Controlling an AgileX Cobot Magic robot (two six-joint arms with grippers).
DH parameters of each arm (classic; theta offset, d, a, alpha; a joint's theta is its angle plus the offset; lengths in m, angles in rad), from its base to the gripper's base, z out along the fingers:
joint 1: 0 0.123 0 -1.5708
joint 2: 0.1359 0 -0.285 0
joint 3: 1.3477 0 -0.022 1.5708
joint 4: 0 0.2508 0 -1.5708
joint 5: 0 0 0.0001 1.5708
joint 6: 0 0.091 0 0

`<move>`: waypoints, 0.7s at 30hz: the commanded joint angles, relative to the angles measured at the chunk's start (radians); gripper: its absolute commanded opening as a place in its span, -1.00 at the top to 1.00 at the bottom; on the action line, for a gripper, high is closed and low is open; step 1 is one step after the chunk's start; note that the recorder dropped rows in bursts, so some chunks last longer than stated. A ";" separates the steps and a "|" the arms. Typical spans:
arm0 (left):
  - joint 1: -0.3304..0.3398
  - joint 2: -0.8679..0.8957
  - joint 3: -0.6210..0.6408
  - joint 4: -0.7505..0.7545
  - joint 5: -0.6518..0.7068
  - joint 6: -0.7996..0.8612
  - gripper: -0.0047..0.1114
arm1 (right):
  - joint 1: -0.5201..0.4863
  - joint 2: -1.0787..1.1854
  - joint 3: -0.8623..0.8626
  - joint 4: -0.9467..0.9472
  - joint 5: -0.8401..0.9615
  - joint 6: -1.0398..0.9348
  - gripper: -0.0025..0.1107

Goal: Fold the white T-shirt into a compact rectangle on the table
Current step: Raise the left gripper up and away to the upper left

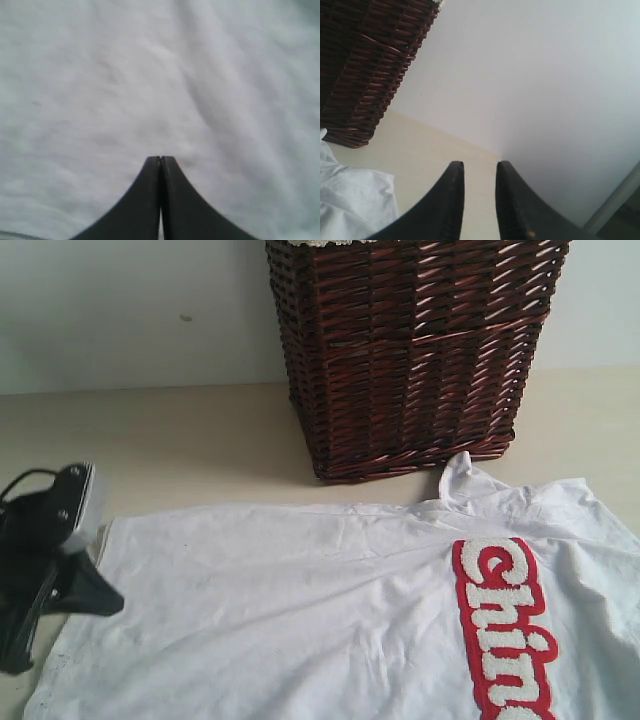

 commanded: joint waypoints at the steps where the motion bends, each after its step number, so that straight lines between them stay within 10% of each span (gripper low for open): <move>1: -0.002 0.105 -0.178 -0.180 -0.008 0.002 0.92 | -0.004 -0.006 0.004 -0.006 0.000 0.010 0.53; 8: -0.002 0.411 -0.507 -0.281 -0.025 0.002 0.50 | -0.004 -0.006 0.004 -0.006 0.000 0.010 0.53; 21: -0.006 0.488 -0.529 -0.251 -0.102 0.003 0.47 | -0.004 -0.006 0.004 -0.006 0.000 0.010 0.53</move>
